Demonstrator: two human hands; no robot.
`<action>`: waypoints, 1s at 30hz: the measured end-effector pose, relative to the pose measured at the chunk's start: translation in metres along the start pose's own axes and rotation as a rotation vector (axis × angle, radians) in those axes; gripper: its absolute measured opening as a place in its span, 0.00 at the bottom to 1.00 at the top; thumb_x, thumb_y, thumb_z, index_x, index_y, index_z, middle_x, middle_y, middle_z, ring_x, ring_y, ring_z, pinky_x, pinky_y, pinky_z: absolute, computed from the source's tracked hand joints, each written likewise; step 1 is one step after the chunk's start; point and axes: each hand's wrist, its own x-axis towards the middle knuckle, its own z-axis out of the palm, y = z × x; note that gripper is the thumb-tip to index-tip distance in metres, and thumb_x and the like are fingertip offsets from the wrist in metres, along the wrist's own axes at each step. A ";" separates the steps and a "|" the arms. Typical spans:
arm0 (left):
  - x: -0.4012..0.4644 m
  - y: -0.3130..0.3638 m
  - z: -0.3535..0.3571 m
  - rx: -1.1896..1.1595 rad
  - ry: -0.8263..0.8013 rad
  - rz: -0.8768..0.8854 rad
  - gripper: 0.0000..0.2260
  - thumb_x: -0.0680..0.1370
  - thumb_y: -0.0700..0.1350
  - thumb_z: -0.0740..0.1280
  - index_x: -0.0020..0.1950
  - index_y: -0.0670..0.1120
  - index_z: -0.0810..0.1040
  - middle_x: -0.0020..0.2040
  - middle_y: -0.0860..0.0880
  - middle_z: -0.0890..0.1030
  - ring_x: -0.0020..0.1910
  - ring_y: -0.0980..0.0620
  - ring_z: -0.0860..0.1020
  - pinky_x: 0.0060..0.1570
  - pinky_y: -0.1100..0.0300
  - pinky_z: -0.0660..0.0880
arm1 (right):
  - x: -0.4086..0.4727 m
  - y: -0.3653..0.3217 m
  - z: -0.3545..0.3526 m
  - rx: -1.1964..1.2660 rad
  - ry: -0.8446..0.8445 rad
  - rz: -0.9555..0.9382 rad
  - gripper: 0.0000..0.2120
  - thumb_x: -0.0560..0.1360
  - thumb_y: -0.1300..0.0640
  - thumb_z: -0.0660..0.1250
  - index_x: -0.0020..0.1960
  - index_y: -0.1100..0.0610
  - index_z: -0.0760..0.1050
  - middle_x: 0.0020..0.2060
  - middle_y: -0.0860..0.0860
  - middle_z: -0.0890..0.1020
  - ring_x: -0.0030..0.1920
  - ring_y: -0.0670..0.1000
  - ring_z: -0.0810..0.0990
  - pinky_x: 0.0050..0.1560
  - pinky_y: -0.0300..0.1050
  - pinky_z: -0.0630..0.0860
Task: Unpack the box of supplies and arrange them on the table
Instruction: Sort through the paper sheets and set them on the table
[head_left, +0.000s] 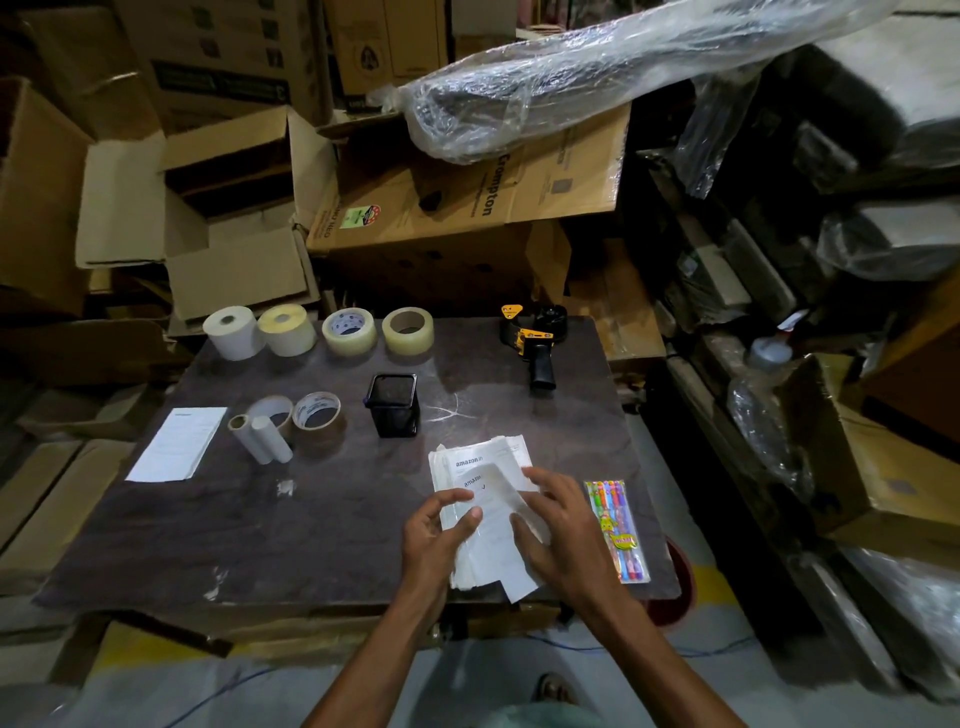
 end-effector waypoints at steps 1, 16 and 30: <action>0.000 0.000 0.001 -0.006 0.003 -0.003 0.08 0.74 0.39 0.74 0.51 0.45 0.81 0.55 0.46 0.82 0.49 0.44 0.83 0.38 0.54 0.82 | 0.002 -0.002 -0.002 0.038 0.002 0.037 0.13 0.75 0.50 0.70 0.58 0.53 0.79 0.60 0.48 0.78 0.57 0.39 0.73 0.55 0.36 0.77; 0.007 -0.007 -0.003 -0.069 -0.015 -0.039 0.07 0.76 0.36 0.70 0.50 0.44 0.76 0.55 0.47 0.84 0.51 0.44 0.83 0.43 0.50 0.81 | 0.012 0.018 -0.027 0.842 0.091 0.680 0.11 0.75 0.61 0.71 0.57 0.53 0.80 0.52 0.51 0.85 0.50 0.50 0.85 0.53 0.56 0.82; 0.010 -0.003 0.001 -0.032 0.011 -0.022 0.06 0.79 0.36 0.65 0.53 0.44 0.79 0.53 0.48 0.84 0.48 0.46 0.82 0.42 0.52 0.81 | 0.011 0.012 -0.014 0.687 0.028 0.652 0.10 0.75 0.59 0.71 0.53 0.47 0.78 0.48 0.43 0.85 0.47 0.42 0.84 0.40 0.35 0.80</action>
